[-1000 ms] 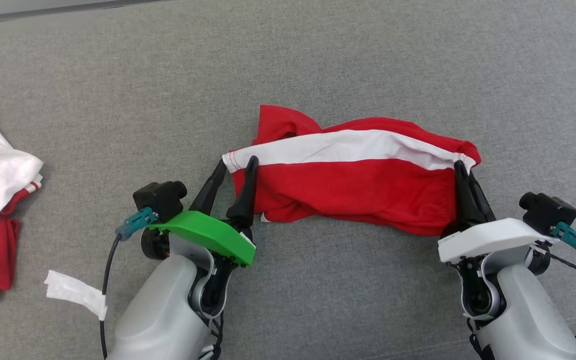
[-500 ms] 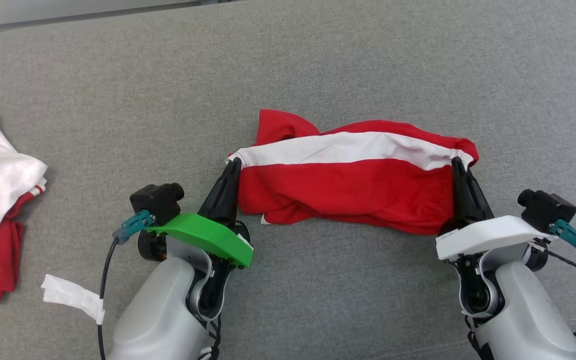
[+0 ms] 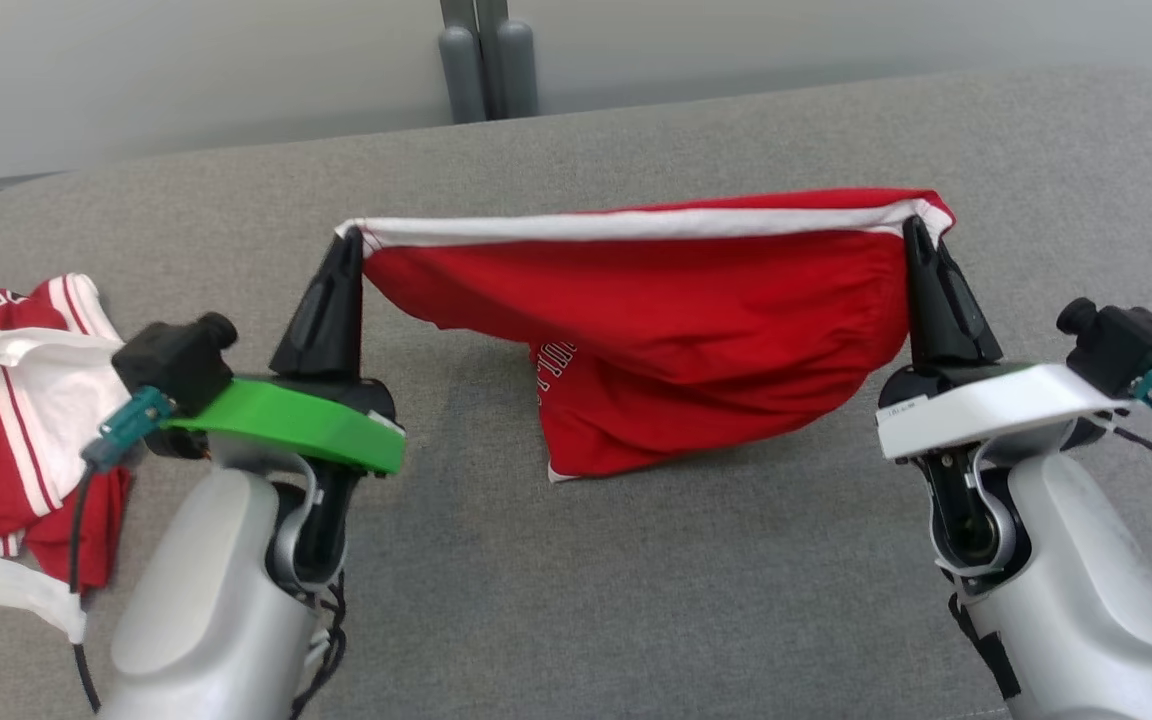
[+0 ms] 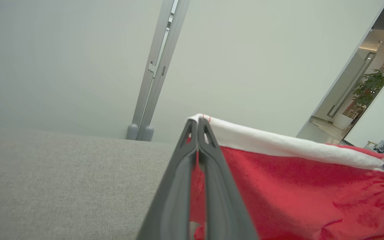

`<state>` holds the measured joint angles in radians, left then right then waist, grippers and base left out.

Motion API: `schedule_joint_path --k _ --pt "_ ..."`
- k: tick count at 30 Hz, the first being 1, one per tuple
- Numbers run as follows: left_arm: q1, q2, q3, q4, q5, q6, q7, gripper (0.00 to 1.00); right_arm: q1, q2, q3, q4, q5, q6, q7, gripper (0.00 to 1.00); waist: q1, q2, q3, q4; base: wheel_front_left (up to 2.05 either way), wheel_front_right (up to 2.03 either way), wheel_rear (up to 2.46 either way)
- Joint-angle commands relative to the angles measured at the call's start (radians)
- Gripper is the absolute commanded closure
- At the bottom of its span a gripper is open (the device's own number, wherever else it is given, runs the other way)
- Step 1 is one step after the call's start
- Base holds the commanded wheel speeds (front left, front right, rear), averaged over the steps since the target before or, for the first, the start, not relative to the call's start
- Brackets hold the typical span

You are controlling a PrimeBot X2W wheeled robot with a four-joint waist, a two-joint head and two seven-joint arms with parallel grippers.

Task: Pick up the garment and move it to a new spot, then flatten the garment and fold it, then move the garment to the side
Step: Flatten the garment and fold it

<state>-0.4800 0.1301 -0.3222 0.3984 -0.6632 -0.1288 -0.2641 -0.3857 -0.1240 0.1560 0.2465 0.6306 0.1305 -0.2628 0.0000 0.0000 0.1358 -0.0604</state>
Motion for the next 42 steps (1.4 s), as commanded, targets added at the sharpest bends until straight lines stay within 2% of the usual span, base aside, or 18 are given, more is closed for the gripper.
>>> schedule_joint_path --k 1,6,12,17,22,26,29,33,42 --pt "-0.033 0.022 0.018 -0.019 0.023 -0.003 -0.001 1.00 -0.029 -0.016 0.014 -0.017 0.014 0.000 -0.003 1.00 0.0000 0.0000 -0.068 0.043 0.00 0.00 0.00" --pt "-0.139 0.067 0.045 -0.052 0.045 -0.003 0.000 1.00 -0.128 -0.064 0.056 -0.039 0.037 0.000 -0.003 1.00 0.0000 0.0000 -0.061 0.080 0.00 0.00 0.00" --pt "-0.326 0.101 0.031 -0.016 0.104 -0.003 0.000 1.00 -0.327 -0.105 0.100 0.027 0.042 0.000 -0.003 1.00 0.0000 0.0000 0.059 0.111 0.00 0.00 0.00" --pt "-0.499 0.095 0.041 0.046 0.162 -0.003 0.000 1.00 -0.551 -0.132 0.164 0.137 -0.009 0.000 -0.003 1.00 0.0000 0.0000 0.205 0.130 0.00 0.00 0.00" --pt "-0.681 0.072 0.131 0.038 0.262 0.009 0.000 1.00 -0.793 -0.152 0.155 0.207 -0.112 0.000 -0.003 1.00 0.0000 0.0000 0.338 0.154 0.00 0.00 0.00" --pt "-0.753 0.044 0.210 -0.014 0.337 0.010 0.000 1.00 -0.898 -0.159 0.140 0.207 -0.205 0.000 -0.003 1.00 0.0000 0.0000 0.394 0.174 0.00 0.00 0.00" --pt "-0.723 0.008 0.245 -0.038 0.355 0.004 0.000 1.00 -0.893 -0.166 0.124 0.194 -0.234 0.000 -0.003 1.00 0.0000 0.0000 0.411 0.184 0.00 0.00 0.00" --pt "-0.604 -0.029 0.279 -0.058 0.359 -0.001 0.000 1.00 -0.785 -0.186 0.155 0.181 -0.231 0.000 -0.003 1.00 0.0000 0.0000 0.405 0.188 0.00 0.00 0.00" --pt "-0.204 -0.072 0.261 -0.095 0.318 -0.002 0.000 1.00 -0.387 -0.234 0.209 0.086 -0.096 0.000 -0.003 1.00 0.0000 0.0000 0.293 0.180 0.00 0.00 0.00"
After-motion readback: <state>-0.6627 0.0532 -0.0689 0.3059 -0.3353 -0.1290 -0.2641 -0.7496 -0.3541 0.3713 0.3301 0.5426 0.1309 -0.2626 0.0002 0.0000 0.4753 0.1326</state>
